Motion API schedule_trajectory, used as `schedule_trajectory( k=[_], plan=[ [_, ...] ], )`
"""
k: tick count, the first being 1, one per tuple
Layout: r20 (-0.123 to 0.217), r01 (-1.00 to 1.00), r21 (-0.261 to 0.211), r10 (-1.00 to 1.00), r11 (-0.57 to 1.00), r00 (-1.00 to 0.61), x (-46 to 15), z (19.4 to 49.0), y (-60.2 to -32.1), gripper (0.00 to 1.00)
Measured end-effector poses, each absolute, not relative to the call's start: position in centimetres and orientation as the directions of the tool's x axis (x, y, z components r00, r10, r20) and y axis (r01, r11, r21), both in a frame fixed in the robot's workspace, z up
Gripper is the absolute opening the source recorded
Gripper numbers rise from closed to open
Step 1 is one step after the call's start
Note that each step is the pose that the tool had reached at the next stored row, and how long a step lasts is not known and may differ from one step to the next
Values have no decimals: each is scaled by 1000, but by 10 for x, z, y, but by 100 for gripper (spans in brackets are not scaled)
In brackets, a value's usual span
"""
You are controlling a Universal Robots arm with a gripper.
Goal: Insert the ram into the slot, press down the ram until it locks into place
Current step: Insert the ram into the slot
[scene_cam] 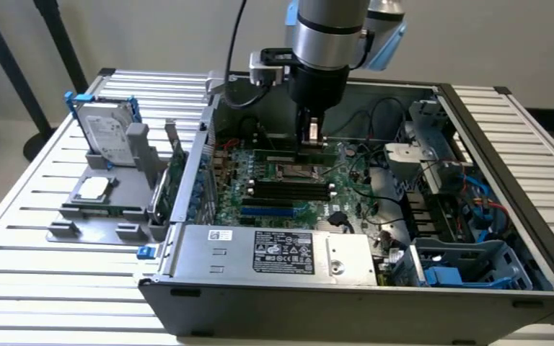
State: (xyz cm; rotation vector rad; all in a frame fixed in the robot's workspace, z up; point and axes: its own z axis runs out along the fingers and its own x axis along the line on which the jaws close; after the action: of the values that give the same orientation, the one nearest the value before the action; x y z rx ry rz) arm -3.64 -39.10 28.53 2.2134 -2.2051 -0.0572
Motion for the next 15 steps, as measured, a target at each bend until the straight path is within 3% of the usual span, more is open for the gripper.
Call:
schedule_trajectory(
  k=[15],
  plan=[
    [-14,-999,38,-1000,-4,4,-36,258,-396,14]
  ],
)
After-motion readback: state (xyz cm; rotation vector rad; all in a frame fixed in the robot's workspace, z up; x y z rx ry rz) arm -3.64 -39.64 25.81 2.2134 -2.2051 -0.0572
